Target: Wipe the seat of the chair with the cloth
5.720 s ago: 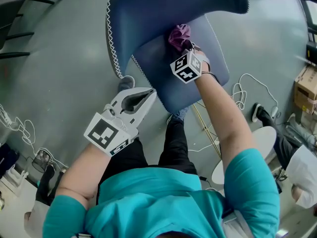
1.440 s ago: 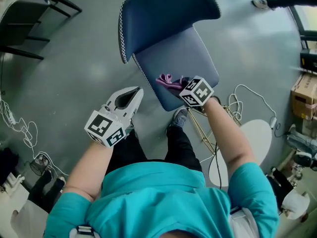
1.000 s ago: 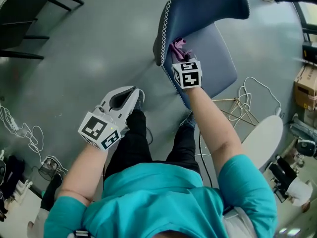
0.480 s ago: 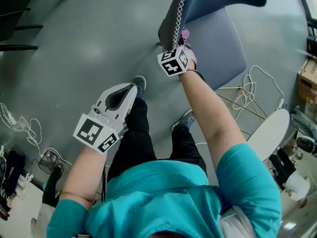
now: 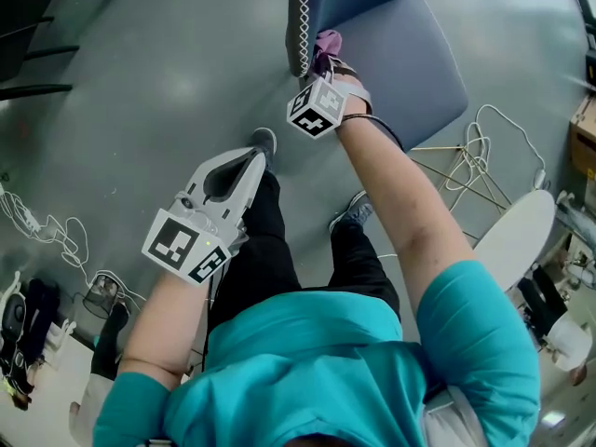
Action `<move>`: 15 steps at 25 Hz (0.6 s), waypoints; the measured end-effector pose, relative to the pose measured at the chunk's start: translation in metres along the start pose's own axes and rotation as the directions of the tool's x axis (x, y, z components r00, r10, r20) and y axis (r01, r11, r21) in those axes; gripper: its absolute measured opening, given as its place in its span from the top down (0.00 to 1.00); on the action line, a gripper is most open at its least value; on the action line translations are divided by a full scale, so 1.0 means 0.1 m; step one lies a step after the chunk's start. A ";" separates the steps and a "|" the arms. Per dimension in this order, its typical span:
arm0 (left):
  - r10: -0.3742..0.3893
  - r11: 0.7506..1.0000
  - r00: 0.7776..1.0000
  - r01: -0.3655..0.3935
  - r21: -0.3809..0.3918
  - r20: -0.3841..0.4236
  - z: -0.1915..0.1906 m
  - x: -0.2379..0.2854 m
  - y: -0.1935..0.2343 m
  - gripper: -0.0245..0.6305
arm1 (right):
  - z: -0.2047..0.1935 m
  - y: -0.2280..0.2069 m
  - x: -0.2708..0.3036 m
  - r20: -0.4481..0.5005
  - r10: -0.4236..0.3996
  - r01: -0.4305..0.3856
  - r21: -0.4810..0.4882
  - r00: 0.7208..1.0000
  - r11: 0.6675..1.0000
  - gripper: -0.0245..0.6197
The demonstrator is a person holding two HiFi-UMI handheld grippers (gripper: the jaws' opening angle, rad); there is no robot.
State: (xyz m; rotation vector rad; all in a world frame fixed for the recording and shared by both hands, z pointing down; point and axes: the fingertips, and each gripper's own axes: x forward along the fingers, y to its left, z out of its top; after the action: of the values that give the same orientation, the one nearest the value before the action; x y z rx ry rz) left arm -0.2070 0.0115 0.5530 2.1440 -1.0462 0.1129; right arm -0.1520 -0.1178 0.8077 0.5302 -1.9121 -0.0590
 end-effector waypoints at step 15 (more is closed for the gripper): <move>-0.031 0.999 0.999 0.031 0.026 -0.025 -0.18 0.15 -0.31 0.96 | -0.22 0.35 -0.10 0.018 0.039 -0.038 -0.060 0.999 0.997 0.88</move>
State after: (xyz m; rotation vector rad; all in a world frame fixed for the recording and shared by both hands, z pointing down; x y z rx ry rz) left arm -0.1707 0.0257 0.5542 2.1767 -1.0026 0.1386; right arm -0.1410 -0.0777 0.8176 0.4537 -1.9323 -0.0961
